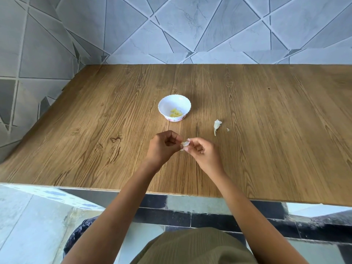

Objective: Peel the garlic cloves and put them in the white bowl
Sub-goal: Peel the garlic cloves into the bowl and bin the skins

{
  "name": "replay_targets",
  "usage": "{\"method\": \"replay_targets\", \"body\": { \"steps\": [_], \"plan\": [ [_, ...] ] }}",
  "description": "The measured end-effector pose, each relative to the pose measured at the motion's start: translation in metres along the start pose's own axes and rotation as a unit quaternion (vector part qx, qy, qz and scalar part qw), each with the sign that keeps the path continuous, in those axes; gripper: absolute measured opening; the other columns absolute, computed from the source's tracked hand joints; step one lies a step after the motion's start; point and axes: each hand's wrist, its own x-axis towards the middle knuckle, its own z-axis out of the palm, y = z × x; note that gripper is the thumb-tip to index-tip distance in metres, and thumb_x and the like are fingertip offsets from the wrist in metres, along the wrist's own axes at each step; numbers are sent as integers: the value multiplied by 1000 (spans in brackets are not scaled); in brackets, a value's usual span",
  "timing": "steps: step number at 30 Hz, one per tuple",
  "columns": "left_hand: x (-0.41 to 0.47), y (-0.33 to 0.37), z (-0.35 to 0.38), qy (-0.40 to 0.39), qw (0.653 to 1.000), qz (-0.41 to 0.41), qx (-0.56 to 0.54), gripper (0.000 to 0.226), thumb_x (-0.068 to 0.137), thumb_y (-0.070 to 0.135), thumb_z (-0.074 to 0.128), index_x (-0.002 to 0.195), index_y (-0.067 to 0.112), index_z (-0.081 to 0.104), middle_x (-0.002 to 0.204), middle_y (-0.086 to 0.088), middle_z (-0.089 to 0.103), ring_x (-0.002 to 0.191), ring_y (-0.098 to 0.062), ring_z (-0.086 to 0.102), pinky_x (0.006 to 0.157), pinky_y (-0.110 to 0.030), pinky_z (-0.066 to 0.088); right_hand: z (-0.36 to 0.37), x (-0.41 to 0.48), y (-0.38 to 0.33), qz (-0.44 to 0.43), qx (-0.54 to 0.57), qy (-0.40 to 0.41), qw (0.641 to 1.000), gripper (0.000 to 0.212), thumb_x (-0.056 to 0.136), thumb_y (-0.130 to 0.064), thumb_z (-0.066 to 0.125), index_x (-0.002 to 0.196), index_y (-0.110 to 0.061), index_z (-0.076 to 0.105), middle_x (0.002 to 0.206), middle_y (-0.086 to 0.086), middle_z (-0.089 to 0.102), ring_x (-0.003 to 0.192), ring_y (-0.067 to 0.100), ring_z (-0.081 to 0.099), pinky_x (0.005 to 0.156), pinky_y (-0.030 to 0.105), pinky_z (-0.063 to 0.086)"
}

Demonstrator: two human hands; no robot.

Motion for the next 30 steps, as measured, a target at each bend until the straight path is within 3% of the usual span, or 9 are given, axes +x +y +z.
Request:
{"method": "replay_targets", "body": {
  "steps": [2,5,13,17,19,22,25,28,30],
  "plan": [
    [-1,1,0,-3,1000,0,-11,15,75,-2,74,84,8,68,80,-10,69,75,-18,65,76,-29,56,-1,1,1,16,22,-5,1000,14,82,-11,71,94,-5,70,81,-1,69,71,4,62,67,20,50],
    [-2,3,-2,-38,997,-15,-66,10,80,-2,70,84,8,69,77,-6,70,72,-14,65,71,-23,56,-5,-1,-5,94,147,-37,984,6,87,-8,65,90,-9,69,74,-1,68,64,1,62,61,15,48],
    [-2,8,-5,-99,978,-85,-165,8,86,0,62,86,7,66,70,-1,70,69,-8,67,67,-17,55,-13,0,-15,211,271,-89,935,18,94,-10,53,84,-7,68,68,1,66,60,8,60,56,18,48],
    [-2,7,-4,-82,979,-91,-164,6,85,0,64,89,4,66,74,-4,70,69,-9,67,68,-18,56,-11,-2,-15,176,199,-43,963,16,92,-16,59,80,-10,67,63,-3,62,55,5,56,52,18,44],
    [-1,6,-5,-66,980,-98,-162,8,85,-1,64,92,0,66,74,-6,70,66,-9,67,65,-17,55,-10,-2,-5,114,70,7,991,16,86,-23,68,72,-15,66,61,-5,64,54,6,57,53,25,45],
    [-1,5,-7,-52,982,-104,-147,12,86,1,64,97,-2,65,71,-6,70,62,-9,66,60,-17,54,-8,-3,7,46,-61,43,996,19,79,-28,75,68,-15,65,63,-4,66,56,11,60,54,32,47],
    [0,3,-6,-47,985,-101,-134,10,87,1,63,96,-1,66,71,-8,70,61,-10,65,58,-17,52,-5,-3,9,-7,-102,34,994,2,82,-13,71,82,-15,71,78,-4,71,69,13,67,59,36,55],
    [0,1,-5,-42,984,-100,-140,5,87,1,63,90,1,67,69,-6,70,61,-11,65,59,-17,53,-3,-3,6,-29,-102,21,994,28,85,5,58,103,-12,71,97,-1,72,86,13,68,72,35,58],
    [0,0,-4,-43,985,-96,-134,5,88,2,63,88,2,67,68,-4,69,62,-10,65,59,-17,53,-3,-2,1,-43,-81,13,996,27,84,2,62,108,-9,68,100,-1,70,87,10,65,75,26,55]
  ]
}}
